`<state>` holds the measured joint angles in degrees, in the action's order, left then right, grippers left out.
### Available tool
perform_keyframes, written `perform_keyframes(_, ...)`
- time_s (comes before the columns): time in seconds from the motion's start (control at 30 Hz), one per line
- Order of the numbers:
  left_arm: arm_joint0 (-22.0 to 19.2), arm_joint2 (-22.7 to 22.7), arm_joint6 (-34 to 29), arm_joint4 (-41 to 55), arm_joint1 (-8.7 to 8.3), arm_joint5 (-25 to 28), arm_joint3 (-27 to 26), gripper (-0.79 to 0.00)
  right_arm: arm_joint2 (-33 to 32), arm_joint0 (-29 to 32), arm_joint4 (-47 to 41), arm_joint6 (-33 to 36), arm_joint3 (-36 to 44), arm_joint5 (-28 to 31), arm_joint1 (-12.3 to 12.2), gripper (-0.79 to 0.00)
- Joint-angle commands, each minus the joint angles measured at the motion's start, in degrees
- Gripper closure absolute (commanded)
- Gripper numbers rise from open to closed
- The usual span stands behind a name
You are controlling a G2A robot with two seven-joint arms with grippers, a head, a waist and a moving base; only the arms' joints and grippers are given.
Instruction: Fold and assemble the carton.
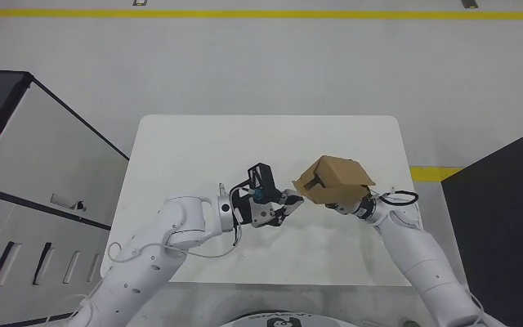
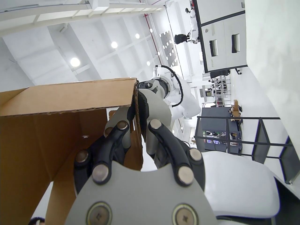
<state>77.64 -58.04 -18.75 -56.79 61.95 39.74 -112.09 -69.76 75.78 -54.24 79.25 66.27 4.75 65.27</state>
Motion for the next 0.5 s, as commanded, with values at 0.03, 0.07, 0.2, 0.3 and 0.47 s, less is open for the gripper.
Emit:
perform_keyframes(0.03, -0.66, 0.37, 0.02, 0.06, 0.08, 0.10, 0.26, 0.000, 0.05, 0.01, 0.69, -0.27, 0.04, 0.41, 0.00, 0.000)
perform_keyframes(0.07, -0.80, 0.44, -0.02, 0.04, 0.09, 0.17, 0.35, 0.000, 0.06, 0.04, 0.86, -0.29, 0.04, 0.53, 0.00, 0.000)
perform_keyframes(0.2, -1.29, 0.36, -0.33, -0.19, 0.07, 0.12, 0.84, 0.000, 0.01, 0.11, 0.82, 0.05, 0.01, 1.00, 0.03, 0.000)
perform_keyframes(0.3, -1.44, 0.23, -0.33, -0.33, 0.03, 0.17, 0.96, 0.000, -0.04, 0.01, 1.22, 0.29, -0.12, 1.45, 0.02, 0.000)
perform_keyframes(0.47, -1.55, 0.37, -0.43, -0.69, 0.00, 0.26, 0.69, 0.000, 0.17, -0.16, 1.89, 0.99, 0.03, 2.05, 0.05, 0.000)
